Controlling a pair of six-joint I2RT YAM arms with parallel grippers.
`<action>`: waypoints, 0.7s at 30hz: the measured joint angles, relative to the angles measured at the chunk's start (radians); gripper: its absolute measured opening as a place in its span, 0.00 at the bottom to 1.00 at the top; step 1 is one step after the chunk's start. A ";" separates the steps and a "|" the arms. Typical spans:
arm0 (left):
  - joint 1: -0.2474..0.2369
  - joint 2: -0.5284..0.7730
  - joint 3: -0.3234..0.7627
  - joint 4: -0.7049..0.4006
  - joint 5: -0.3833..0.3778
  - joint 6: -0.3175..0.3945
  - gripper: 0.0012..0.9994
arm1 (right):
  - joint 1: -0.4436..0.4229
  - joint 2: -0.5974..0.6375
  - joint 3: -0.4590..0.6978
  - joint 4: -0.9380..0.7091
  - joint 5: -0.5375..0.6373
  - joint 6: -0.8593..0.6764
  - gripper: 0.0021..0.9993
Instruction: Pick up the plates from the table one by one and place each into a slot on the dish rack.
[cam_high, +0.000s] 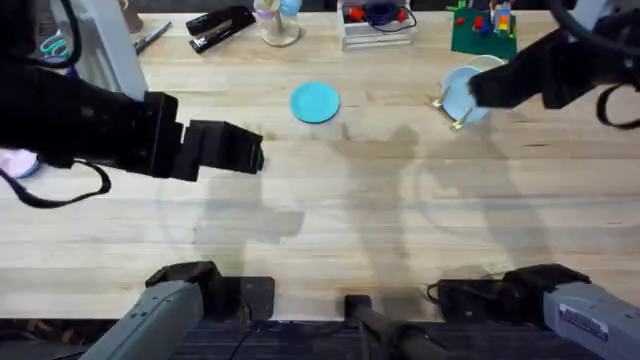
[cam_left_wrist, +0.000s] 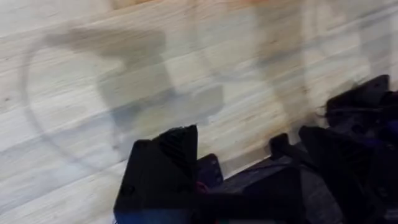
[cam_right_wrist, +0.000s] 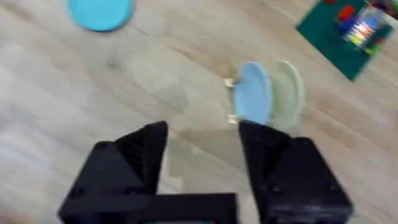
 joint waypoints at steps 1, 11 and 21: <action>0.000 0.000 0.000 0.000 0.010 0.000 0.99 | 0.029 -0.009 0.000 -0.003 -0.001 0.019 0.72; 0.000 0.000 0.000 0.004 0.050 -0.039 0.99 | 0.276 -0.026 0.000 -0.001 -0.004 0.138 0.99; 0.000 0.000 0.000 0.016 0.059 -0.053 0.04 | 0.302 -0.090 0.000 0.035 -0.005 0.195 1.00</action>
